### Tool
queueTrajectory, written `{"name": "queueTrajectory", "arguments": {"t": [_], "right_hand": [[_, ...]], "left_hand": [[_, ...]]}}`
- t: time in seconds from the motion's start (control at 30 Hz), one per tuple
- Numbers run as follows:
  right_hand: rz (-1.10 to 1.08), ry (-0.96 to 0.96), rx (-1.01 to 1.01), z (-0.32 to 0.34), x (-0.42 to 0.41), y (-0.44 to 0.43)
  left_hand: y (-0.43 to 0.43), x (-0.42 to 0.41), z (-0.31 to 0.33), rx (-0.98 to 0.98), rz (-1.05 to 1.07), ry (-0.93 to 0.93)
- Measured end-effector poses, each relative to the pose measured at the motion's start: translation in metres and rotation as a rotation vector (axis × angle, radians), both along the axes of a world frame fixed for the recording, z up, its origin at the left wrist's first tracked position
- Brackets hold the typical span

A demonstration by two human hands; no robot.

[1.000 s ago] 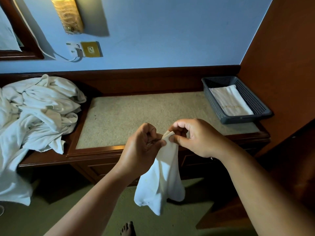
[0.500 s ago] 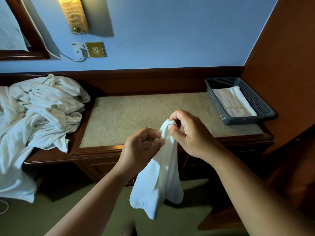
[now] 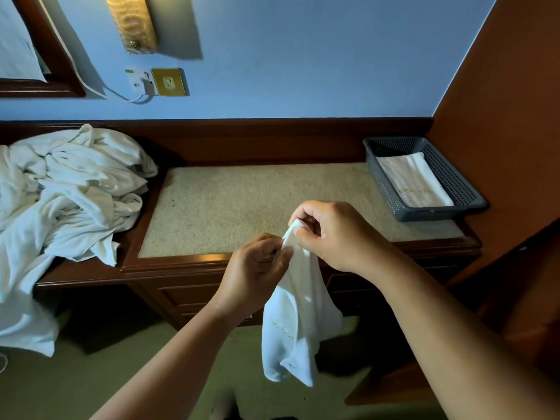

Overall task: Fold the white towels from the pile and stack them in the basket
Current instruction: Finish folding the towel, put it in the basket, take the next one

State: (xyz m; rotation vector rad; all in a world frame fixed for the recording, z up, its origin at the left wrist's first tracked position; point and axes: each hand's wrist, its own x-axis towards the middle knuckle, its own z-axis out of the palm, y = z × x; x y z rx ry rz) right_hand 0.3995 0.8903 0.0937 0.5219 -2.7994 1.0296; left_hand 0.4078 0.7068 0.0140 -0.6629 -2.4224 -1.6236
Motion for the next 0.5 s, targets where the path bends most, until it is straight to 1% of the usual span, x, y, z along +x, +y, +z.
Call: {"name": "queueTrajectory", "arguments": {"t": [0.1, 0.17, 0.27, 0.3, 0.33, 0.37, 0.47, 0.5], "right_hand": [[-0.076, 0.097, -0.018, -0.005, -0.002, 0.0], [-0.158, 0.125, -0.038, -0.011, -0.007, 0.005], [-0.246, 0.134, -0.069, -0.017, -0.01, 0.01], [-0.251, 0.139, -0.077, -0.018, -0.01, 0.009], [-0.24, 0.136, -0.078, -0.019, -0.01, 0.007], [-0.215, 0.123, -0.072, -0.019, -0.009, 0.004], [-0.117, 0.079, -0.042, -0.018, -0.008, -0.002], [-0.099, 0.072, -0.027, -0.018, -0.008, -0.004]], "left_hand": [[-0.002, -0.004, -0.02, -0.137, -0.045, 0.009], [-0.01, -0.011, -0.036, -0.263, -0.051, -0.032], [-0.019, -0.017, -0.057, -0.606, -0.026, -0.08], [-0.019, -0.017, -0.062, -0.679, -0.022, -0.123], [-0.018, -0.015, -0.064, -0.686, -0.018, -0.167], [-0.016, -0.013, -0.064, -0.633, -0.011, -0.197], [-0.015, -0.008, -0.053, -0.292, -0.04, -0.181], [-0.014, -0.008, -0.048, -0.224, -0.052, -0.172]]}}
